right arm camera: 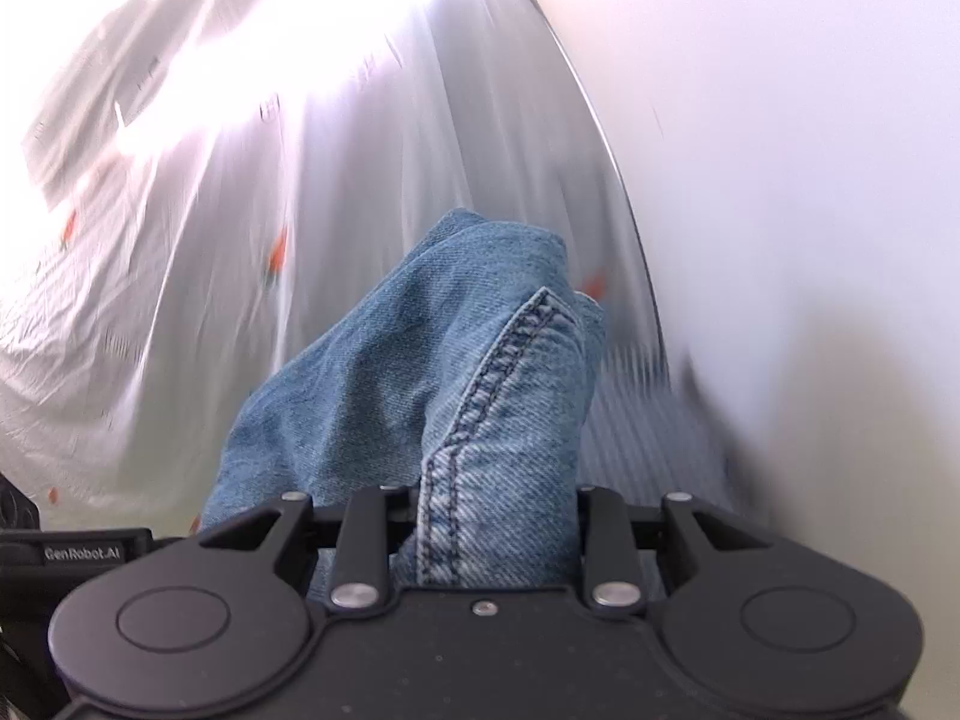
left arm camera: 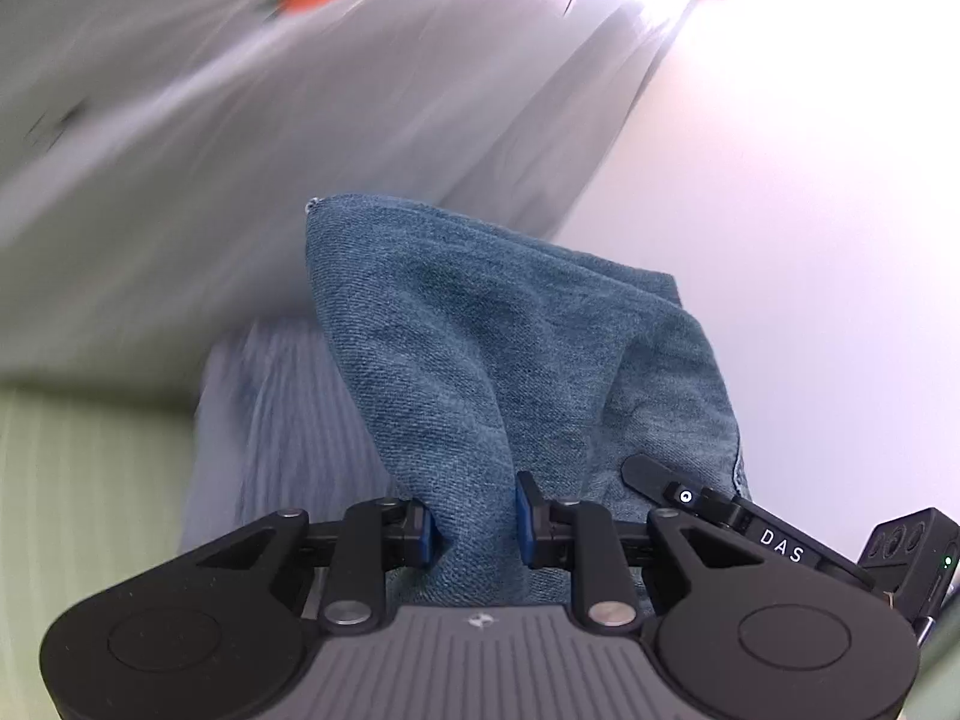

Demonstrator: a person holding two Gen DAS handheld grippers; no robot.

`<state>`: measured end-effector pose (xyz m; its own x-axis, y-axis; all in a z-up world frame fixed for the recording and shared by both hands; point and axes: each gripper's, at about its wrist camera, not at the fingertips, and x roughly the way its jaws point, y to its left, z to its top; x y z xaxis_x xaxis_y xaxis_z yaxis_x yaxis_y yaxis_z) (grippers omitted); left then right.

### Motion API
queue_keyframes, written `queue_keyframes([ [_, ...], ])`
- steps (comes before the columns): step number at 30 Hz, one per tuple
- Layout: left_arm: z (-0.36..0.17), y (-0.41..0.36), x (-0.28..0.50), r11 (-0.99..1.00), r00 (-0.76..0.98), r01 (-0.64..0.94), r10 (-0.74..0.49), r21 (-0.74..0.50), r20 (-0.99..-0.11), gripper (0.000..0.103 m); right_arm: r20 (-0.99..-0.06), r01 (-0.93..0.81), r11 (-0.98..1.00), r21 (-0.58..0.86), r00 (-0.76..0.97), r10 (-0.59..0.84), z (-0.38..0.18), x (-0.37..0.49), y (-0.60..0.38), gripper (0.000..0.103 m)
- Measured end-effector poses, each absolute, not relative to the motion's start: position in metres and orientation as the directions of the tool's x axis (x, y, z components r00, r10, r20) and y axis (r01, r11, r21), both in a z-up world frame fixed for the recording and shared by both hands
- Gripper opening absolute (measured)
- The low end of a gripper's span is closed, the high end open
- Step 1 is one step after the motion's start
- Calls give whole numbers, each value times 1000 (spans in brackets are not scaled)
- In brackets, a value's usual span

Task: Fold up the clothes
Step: 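Grasp the folded jeans with both tools and lift them toward the clothes stack, then lower the folded jeans onto the clothes stack and open both tools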

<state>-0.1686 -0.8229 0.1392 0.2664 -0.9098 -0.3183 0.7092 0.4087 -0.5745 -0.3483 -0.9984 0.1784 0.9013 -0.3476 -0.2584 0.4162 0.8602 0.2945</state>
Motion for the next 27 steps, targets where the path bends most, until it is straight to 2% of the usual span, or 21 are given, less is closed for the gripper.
queue_keyframes([
  [1, 143, -838, -156, 415, 286, 706, -908, -574, -305, 28, -246, 421, 866, 270, 900, -361, 181, -333, -1015, 32],
  [2, 141, -854, -141, 441, 313, 686, -897, -578, -312, 32, -237, 430, 869, 245, 896, -376, 182, -317, -1031, 42],
  [3, 136, -871, -127, 494, 354, 659, -869, -568, -346, 38, -248, 470, 861, 194, 873, -421, 174, -298, -1044, 64],
  [4, 130, -886, -112, 551, 396, 628, -834, -550, -384, 44, -261, 516, 846, 136, 842, -472, 163, -278, -1057, 77],
  [5, 122, -895, -101, 626, 447, 591, -779, -508, -439, 46, -270, 559, 826, 77, 809, -523, 153, -258, -1069, 90],
  [7, 102, -915, -82, 714, 504, 540, -698, -445, -509, 46, -287, 621, 781, -65, 739, -610, 128, -224, -1082, 87],
  [9, 79, -929, -68, 738, 500, 529, -669, -419, -549, 50, -235, 613, 787, -70, 757, -610, 107, -207, -1086, 86],
  [10, 69, -932, -64, 739, 490, 530, -667, -416, -561, 64, -217, 595, 803, -40, 779, -588, 97, -201, -1088, 86],
  [12, 54, -933, -61, 733, 491, 533, -675, -423, -550, 76, -286, 573, 819, -8, 784, -551, 69, -183, -1093, 83],
  [13, 47, -934, -60, 733, 488, 532, -675, -424, -553, 76, -331, 572, 820, -4, 773, -541, 53, -175, -1096, 83],
  [15, 37, -932, -61, 730, 472, 523, -678, -440, -563, 79, -320, 572, 818, 53, 786, -529, 30, -179, -1097, 84],
  [16, 33, -928, -63, 725, 467, 519, -684, -453, -561, 83, -312, 570, 820, 55, 789, -528, 28, -181, -1097, 83],
  [18, 30, -922, -64, 712, 459, 526, -698, -464, -550, 84, -316, 563, 826, 33, 790, -525, 30, -184, -1095, 83],
  [22, 42, -914, -78, 737, 491, 558, -664, -383, -563, 85, -363, 550, 835, -17, 775, -518, 41, -189, -1099, 85],
  [25, 56, -897, -100, 747, 515, 577, -647, -331, -563, 85, -372, 584, 809, -66, 738, -563, 52, -196, -1088, 90],
  [27, 65, -881, -120, 750, 529, 587, -640, -305, -557, 88, -372, 581, 812, -59, 742, -558, 62, -223, -1076, 100],
])
